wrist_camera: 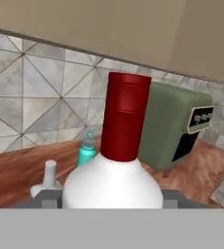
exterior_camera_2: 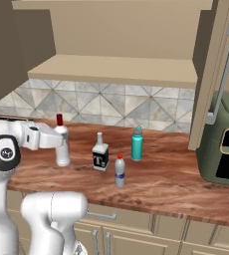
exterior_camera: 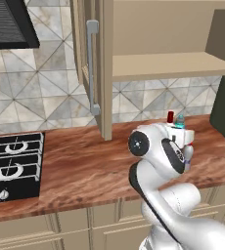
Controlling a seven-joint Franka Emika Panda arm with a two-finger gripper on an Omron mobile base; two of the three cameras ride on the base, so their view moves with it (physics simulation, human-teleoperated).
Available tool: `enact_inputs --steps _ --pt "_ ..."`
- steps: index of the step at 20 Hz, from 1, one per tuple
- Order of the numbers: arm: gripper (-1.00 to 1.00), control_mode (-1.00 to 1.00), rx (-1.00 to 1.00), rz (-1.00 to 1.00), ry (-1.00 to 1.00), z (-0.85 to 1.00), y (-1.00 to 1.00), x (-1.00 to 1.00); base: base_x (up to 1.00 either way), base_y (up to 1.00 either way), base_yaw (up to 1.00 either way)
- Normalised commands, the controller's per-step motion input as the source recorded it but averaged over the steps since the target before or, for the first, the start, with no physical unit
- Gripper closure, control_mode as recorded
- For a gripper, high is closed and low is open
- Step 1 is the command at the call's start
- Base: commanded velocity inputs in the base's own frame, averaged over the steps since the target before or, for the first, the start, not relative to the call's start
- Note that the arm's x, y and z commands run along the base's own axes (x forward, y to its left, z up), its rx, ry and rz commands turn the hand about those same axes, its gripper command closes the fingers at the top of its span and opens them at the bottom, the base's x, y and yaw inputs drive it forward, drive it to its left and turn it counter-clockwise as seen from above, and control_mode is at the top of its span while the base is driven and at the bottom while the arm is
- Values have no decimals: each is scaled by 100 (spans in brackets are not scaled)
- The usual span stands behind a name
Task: Sort all alcoholic drinks to one cabinet, and non-alcoholic drinks to the other.
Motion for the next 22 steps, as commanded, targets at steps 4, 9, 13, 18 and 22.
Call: enact_inputs --steps 4,9,13,18,22 --pt "100 -100 8 32 0 60 0 -8 0 0 0" --pt "100 -100 10 35 0 52 0 0 0 0 0" --pt "100 -100 6 29 0 56 4 0 0 0 0" --pt "100 -100 2 25 0 52 14 0 0 0 0" --pt "100 -100 1 24 0 51 21 0 0 0 0"
